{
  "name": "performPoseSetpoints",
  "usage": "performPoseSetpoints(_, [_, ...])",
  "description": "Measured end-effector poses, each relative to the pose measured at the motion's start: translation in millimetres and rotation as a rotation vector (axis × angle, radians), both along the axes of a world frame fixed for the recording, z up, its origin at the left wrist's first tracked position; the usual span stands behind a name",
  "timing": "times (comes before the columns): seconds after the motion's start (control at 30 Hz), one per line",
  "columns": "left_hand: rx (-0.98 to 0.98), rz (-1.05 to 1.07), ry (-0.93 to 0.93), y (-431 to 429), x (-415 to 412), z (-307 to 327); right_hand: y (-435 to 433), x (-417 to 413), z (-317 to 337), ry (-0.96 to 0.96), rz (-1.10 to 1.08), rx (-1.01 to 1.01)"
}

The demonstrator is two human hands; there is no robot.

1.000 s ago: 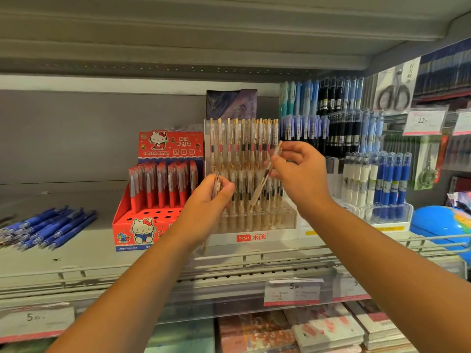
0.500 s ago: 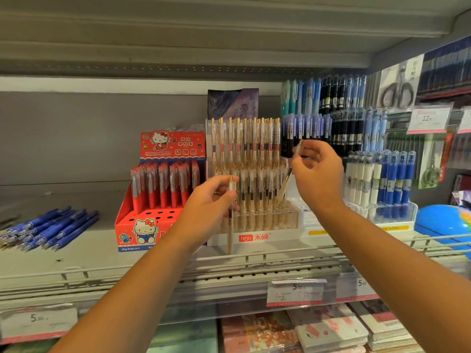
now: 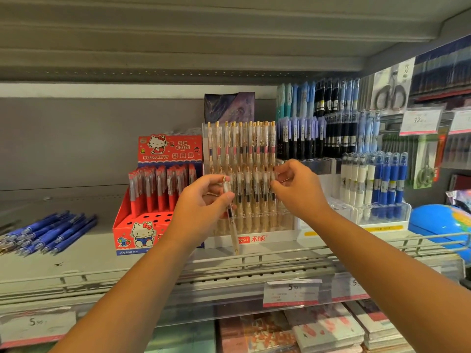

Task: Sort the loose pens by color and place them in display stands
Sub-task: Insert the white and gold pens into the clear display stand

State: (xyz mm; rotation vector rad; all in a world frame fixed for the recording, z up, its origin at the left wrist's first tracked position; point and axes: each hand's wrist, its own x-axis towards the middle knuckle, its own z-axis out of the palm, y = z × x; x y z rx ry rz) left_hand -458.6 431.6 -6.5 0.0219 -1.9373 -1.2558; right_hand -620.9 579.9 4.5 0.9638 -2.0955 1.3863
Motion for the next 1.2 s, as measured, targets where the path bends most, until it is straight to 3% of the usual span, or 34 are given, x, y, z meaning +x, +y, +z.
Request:
performPoseSetpoints(0.2, [0.005,0.077,0.007,1.6,0.8,2.7,9.1,14.5,-0.7,0.058,-0.02,-0.016])
performPoseSetpoints(0.4, [-0.091,0.152,0.018,11.9,-3.1,20.1,14.5,44.1,-6.3,-0.01,0.413,-0.072])
performPoseSetpoints(0.5, [-0.138,0.142,0.022,22.7,-12.8,33.4,13.6,52.6,-6.5,0.016,0.478,-0.094])
performPoseSetpoints(0.73, [-0.303,0.104,0.016,41.4,-33.8,52.3,20.0,42.5,1.9,0.03,0.432,-0.17])
performPoseSetpoints(0.83, [-0.592,0.256,-0.057,32.6,-39.3,53.6,26.5,28.6,4.1,0.056,0.348,-0.18])
performPoseSetpoints(0.97, [-0.979,0.584,-0.348,11.6,-43.9,46.6,33.1,4.7,2.1,0.077,0.178,-0.24])
performPoseSetpoints(1.2, [-1.018,0.572,-0.434,-8.1,-47.1,28.9,29.4,-12.6,-1.1,0.061,0.087,-0.234])
